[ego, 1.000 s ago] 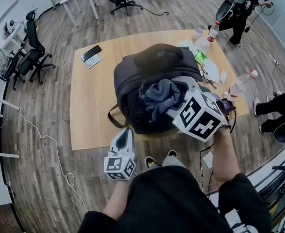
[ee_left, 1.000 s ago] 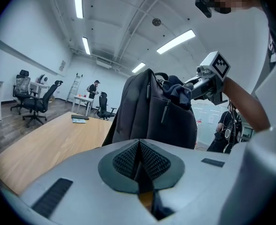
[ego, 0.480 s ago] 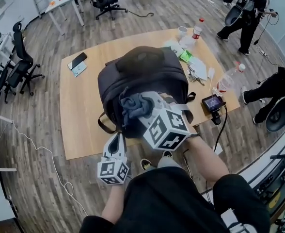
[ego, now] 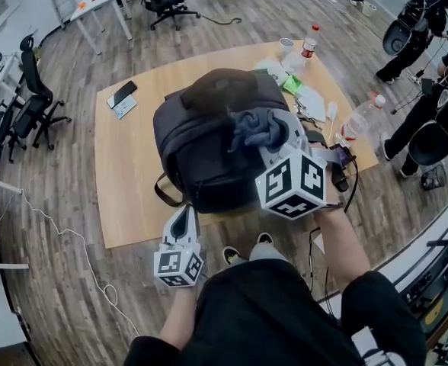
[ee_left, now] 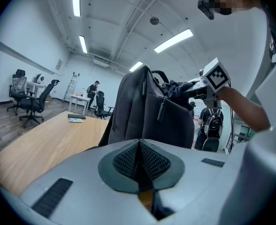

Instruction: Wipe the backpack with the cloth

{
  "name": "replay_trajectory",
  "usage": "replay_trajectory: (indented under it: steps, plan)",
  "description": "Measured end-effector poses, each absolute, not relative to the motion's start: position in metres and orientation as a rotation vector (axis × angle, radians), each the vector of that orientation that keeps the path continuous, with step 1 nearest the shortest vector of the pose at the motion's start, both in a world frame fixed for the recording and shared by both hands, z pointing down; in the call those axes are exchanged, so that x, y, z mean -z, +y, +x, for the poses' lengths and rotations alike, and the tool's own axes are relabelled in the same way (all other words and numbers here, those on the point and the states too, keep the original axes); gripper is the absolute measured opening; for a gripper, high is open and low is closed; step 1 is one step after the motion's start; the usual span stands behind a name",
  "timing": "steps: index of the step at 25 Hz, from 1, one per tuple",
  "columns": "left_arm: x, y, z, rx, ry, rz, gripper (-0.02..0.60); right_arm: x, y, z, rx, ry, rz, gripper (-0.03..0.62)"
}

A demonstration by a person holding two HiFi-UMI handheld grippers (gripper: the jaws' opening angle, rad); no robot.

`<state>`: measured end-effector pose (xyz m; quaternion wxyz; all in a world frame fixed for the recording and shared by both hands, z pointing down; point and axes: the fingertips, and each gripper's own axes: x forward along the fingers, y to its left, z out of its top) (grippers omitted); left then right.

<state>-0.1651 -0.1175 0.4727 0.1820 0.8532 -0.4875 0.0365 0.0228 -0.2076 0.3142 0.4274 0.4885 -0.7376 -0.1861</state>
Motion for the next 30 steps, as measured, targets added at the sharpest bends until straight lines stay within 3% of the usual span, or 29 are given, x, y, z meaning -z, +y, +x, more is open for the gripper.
replay_trajectory:
  steps: [5,13,19,30]
  plan:
    - [-0.474,-0.115,-0.162,-0.112,-1.371,2.410,0.017,-0.345,-0.202,-0.013,0.444,-1.905,1.111,0.138]
    - [-0.474,-0.116,-0.162,-0.114,-1.383,2.394,0.018,-0.357,-0.162,-0.131,0.473,-2.163,0.833,0.137]
    - [-0.474,-0.113,-0.164,-0.103,-1.374,2.401,0.017,-0.374,-0.133,-0.109,0.369,-2.189,0.739,0.132]
    - [-0.478,-0.119,-0.168,-0.103,-1.371,2.388,0.018,-0.366,-0.164,-0.004,0.411,-1.839,1.068,0.132]
